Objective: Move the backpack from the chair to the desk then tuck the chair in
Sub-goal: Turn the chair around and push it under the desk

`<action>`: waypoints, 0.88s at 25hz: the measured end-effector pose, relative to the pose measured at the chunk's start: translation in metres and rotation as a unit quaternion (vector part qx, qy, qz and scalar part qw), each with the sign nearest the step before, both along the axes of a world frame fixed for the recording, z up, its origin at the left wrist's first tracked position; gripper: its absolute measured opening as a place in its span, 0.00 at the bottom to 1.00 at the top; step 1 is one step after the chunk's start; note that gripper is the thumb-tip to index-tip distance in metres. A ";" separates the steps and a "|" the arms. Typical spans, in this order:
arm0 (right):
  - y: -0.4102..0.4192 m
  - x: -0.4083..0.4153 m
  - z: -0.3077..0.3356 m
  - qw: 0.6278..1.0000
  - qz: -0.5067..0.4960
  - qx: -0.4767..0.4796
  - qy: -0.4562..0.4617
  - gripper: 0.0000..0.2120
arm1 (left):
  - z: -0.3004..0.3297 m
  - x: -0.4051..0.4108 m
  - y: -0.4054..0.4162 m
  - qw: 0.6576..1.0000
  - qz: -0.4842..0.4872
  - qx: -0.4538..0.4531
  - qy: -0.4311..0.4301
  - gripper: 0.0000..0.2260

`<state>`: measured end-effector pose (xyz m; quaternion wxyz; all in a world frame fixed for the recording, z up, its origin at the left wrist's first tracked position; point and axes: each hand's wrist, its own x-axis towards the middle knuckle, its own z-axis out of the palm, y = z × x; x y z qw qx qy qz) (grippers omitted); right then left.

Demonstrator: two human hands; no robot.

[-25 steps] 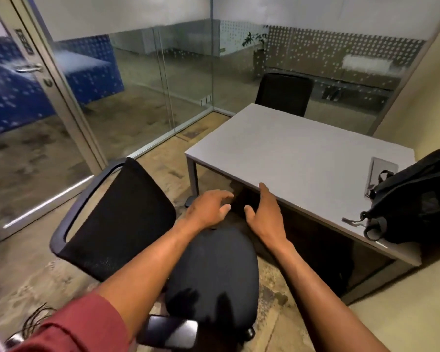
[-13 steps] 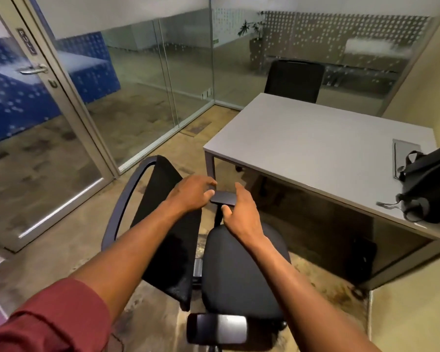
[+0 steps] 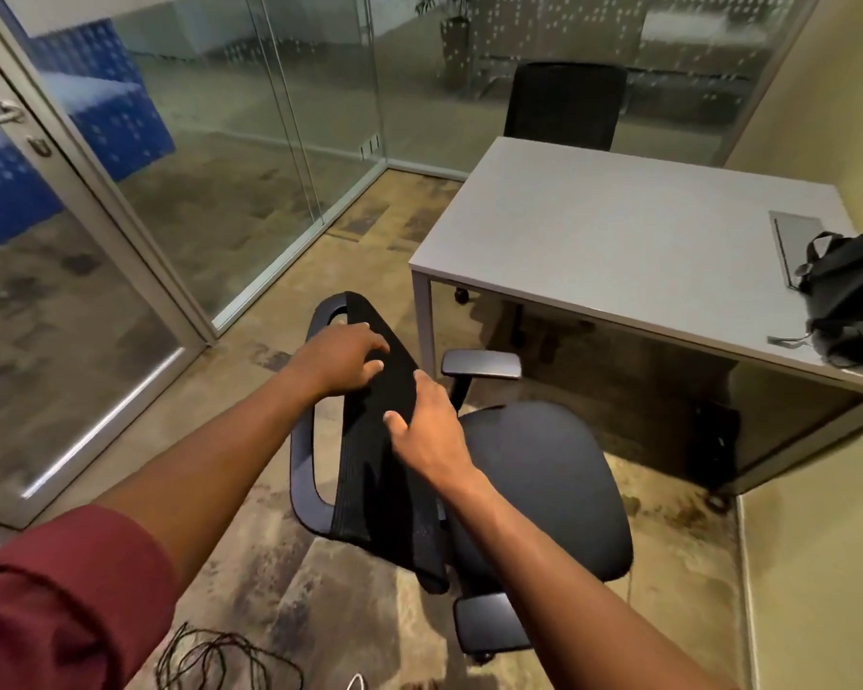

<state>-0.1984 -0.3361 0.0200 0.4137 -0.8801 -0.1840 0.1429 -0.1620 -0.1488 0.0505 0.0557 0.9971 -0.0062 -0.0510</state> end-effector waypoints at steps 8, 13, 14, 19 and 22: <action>0.036 -0.023 -0.013 0.998 0.029 -0.035 0.037 0.38 | -0.042 -0.016 0.045 0.999 -0.006 0.014 0.041 0.23; 0.056 -0.037 -0.022 0.996 0.020 -0.046 0.072 0.45 | -0.059 -0.013 0.062 0.997 -0.059 0.006 0.057 0.27; 0.064 -0.039 -0.024 0.995 0.013 -0.055 0.077 0.48 | -0.060 -0.008 0.068 0.995 -0.082 0.006 0.061 0.27; 0.110 -0.052 -0.035 0.986 -0.038 -0.092 0.132 0.57 | -0.057 0.016 0.103 0.968 -0.226 0.026 0.106 0.34; 0.132 -0.057 -0.039 0.980 -0.067 -0.137 0.126 0.59 | -0.056 0.028 0.128 0.942 -0.313 0.053 0.113 0.39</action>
